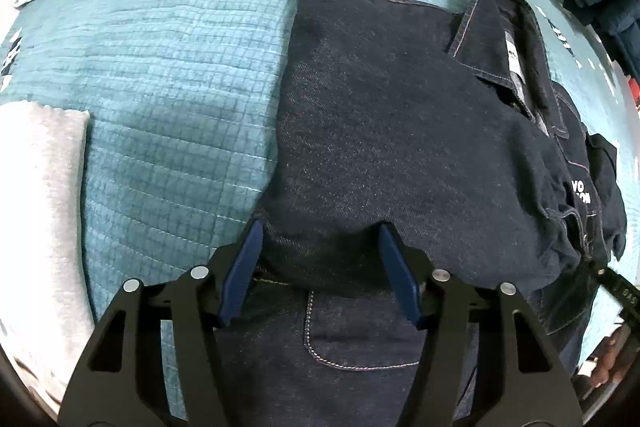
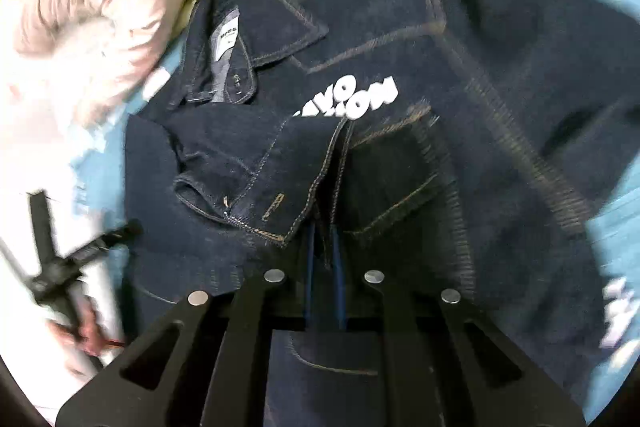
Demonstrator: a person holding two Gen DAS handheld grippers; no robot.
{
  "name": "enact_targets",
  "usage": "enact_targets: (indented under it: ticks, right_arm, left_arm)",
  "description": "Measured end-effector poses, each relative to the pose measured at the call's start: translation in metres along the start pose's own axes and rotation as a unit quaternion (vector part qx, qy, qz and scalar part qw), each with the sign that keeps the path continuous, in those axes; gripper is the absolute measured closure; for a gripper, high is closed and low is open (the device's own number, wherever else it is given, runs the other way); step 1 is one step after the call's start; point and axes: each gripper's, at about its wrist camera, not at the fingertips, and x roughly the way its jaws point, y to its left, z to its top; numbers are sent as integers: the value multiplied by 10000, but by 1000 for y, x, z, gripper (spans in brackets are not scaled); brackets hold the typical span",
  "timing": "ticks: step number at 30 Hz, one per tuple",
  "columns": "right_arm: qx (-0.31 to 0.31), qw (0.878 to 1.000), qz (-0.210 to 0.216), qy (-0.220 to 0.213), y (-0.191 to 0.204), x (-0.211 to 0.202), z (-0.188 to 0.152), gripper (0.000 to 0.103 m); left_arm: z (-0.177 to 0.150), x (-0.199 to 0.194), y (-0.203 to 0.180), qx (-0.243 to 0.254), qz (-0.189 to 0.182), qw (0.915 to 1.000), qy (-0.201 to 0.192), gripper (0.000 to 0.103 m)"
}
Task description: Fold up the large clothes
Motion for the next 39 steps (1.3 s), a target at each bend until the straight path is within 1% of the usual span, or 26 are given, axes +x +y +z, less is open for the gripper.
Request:
enact_targets:
  ticks: [1, 3, 4, 5, 7, 9, 10, 12, 13, 14, 16, 17, 18, 19, 20, 22, 24, 25, 26, 27, 29, 30, 33, 36, 37, 39]
  right_arm:
    - [76, 10000, -37, -50, -4, -5, 0, 97]
    - [454, 9989, 98, -109, -21, -13, 3, 97]
    - [496, 9987, 85, -121, -24, -13, 5, 97]
    - [534, 9985, 98, -98, -26, -9, 11, 94]
    - [717, 9965, 439, 11, -28, 3, 21, 93]
    - [839, 9922, 901, 200, -19, 14, 29, 93]
    - [690, 9934, 905, 168, -9, 16, 33, 93]
    - [310, 9981, 496, 212, 10, 26, 42, 91]
    - [401, 9980, 387, 309, 12, 33, 45, 90]
    - [559, 9969, 424, 360, 13, 37, 46, 90]
    - [930, 9917, 796, 392, 10, 41, 48, 74]
    - [1064, 9877, 1076, 380, 9, 42, 49, 53]
    - [1199, 9848, 1203, 378, 10, 41, 48, 43]
    - [1226, 9856, 1096, 384, 10, 41, 49, 42]
    - [1140, 9894, 819, 380, 13, 42, 50, 42]
    - [984, 9928, 482, 486, 16, 45, 52, 46]
    - [1097, 9924, 391, 399, 15, 41, 50, 55]
    - [1017, 9937, 277, 379, 17, 41, 50, 61]
    - [860, 9953, 193, 392, 19, 44, 51, 89]
    - [781, 9959, 144, 429, 18, 48, 52, 101]
    - [926, 9944, 327, 403, 13, 50, 54, 101]
    - [955, 9941, 423, 304, 12, 45, 55, 101]
    - [732, 9952, 606, -253, 14, 12, 65, 102]
    - [751, 9893, 1164, -447, 13, -13, 70, 102]
    - [745, 9893, 1170, -459, 12, -16, 69, 102]
    - [709, 9916, 1009, -376, 9, -10, 66, 102]
  left_arm:
    - [0, 0, 0, -10, 0, 10000, -10, 44]
    - [-1, 0, 0, -2, 4, 10000, -27, 44]
    - [-1, 1, -1, 28, 18, 10000, -30, 45]
    - [-1, 0, -2, 57, 71, 10000, -33, 47]
    - [-5, -4, 1, 42, 197, 9998, -75, 61]
    - [-7, -5, 5, -51, 231, 9997, -118, 69]
    - [-7, -6, 8, -86, 183, 9997, -123, 71]
    - [-6, -7, 13, -124, 79, 9998, -103, 72]
    - [-6, -7, 15, -171, 22, 9998, -80, 72]
    - [-5, -7, 17, -199, -8, 9998, -60, 73]
    - [-5, -7, 16, -199, -16, 9998, -59, 75]
    - [-6, -7, 16, -175, -18, 9998, -76, 75]
    - [-6, -7, 16, -159, -22, 9998, -90, 75]
    - [-8, -8, 16, -148, -38, 9998, -104, 75]
    - [-8, -8, 17, -157, -74, 9998, -115, 75]
    - [-9, -8, 19, -184, -135, 9997, -114, 75]
    - [-9, -8, 20, -207, -173, 9996, -107, 75]
    - [-9, -8, 21, -207, -185, 9996, -108, 75]
    - [-9, -8, 21, -203, -183, 9996, -110, 75]
    - [-8, -8, 21, -206, -171, 9996, -118, 76]
    - [-9, -8, 20, -210, -160, 9996, -138, 76]
    - [-9, -9, 20, -192, -150, 9996, -144, 76]
    - [-8, -10, 19, -191, -137, 9997, -113, 77]
    - [-10, -12, 20, -251, -151, 9995, -126, 77]
    - [-11, -11, 20, -258, -143, 9995, -147, 77]
    - [-12, -11, 20, -271, -113, 9994, -172, 77]
